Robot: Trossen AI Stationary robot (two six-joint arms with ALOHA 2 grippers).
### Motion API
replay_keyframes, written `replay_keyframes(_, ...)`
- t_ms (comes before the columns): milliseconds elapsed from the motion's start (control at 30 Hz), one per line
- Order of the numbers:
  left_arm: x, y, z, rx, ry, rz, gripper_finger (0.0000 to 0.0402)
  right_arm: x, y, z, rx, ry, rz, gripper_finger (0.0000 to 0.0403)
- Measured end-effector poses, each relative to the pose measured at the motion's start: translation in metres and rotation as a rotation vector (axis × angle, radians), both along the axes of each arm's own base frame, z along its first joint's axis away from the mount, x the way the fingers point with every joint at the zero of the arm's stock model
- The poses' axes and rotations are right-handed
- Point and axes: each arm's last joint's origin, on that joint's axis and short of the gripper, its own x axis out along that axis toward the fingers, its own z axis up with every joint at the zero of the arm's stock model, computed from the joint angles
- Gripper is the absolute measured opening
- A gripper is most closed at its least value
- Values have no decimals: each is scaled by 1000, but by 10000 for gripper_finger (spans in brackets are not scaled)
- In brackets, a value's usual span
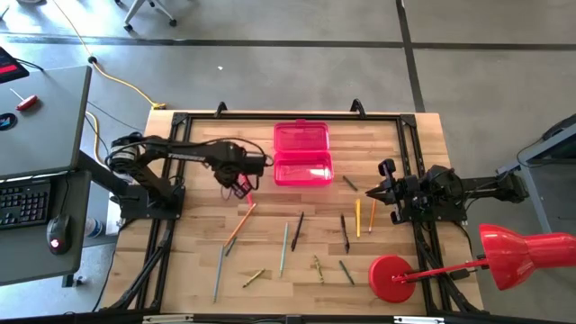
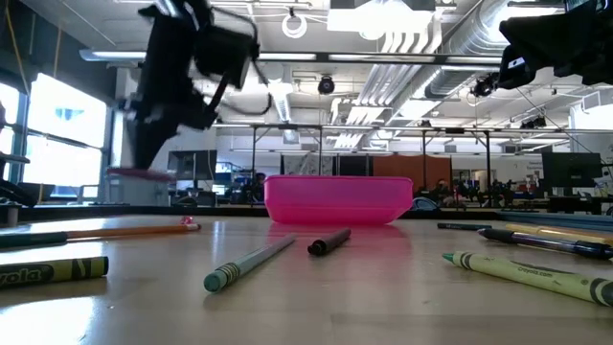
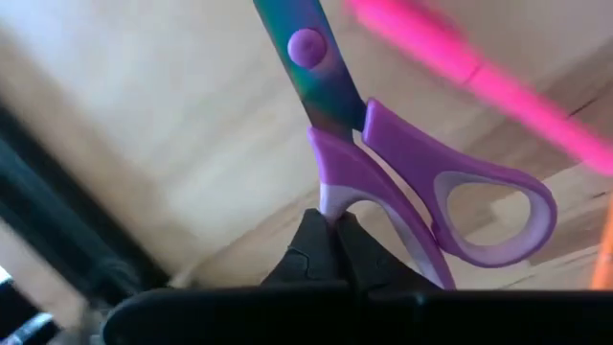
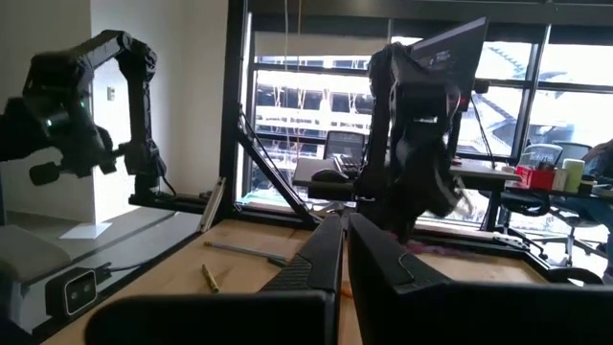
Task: Pick & place school supplies into a supply box
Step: Put the purple scissors into the pink supply box
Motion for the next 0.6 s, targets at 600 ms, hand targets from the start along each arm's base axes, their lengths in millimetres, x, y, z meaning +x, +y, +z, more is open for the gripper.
replay_keyframes(600, 85, 15, 89, 326, -375, -1017, 17, 0, 0, 0, 0, -1, 0, 0)
